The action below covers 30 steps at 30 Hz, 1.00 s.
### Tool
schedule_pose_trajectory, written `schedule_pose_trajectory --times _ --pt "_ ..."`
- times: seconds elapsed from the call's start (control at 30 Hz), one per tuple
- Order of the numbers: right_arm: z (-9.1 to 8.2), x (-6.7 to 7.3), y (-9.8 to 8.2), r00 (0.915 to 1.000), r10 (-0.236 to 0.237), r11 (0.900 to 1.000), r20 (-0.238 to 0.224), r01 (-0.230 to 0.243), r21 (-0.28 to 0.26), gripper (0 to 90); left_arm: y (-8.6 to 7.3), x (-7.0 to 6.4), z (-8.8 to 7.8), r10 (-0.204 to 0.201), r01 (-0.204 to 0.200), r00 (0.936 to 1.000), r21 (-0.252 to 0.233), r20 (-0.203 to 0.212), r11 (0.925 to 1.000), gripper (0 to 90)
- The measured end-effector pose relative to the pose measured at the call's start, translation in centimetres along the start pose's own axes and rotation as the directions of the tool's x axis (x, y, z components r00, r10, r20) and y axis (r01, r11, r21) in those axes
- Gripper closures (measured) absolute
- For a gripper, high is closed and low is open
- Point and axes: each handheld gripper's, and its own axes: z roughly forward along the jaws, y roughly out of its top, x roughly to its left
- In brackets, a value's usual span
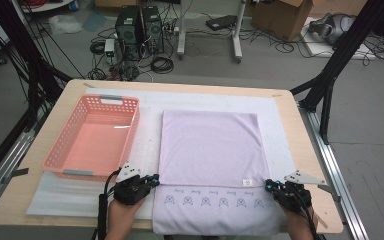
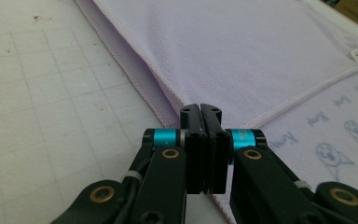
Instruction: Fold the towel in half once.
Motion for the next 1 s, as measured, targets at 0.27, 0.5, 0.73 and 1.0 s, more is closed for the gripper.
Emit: schedule_pose_trajectory --times 0.27,0.5,0.73,1.0 --pt "-1.8 0.6 -0.2 0.9999 -0.006 1.0 -0.015 0.005 -0.019 85.5 0.1 -0.5 -1.5 -0.009 0.01 0.9991 -0.021 0.042 0.9997 88.4" --pt "-3.6 1.4 -1.1 0.9993 -0.02 0.999 -0.032 0.019 -0.038 85.5 -0.5 -1.6 -2.7 0.012 -0.011 0.9981 -0.015 0.061 0.9998 88.3" --pt "-5.8 2.7 -3.0 0.9971 -0.045 0.998 -0.061 0.042 -0.035 85.5 -1.7 -2.7 -4.4 0.026 -0.026 0.9965 0.004 0.08 0.9997 88.3" --pt "-8.5 4.4 -4.6 0.9935 -0.069 0.996 -0.091 0.064 -0.06 85.6 -3.0 -4.4 -6.6 0.045 -0.047 0.9923 0.011 0.115 0.9989 88.3"
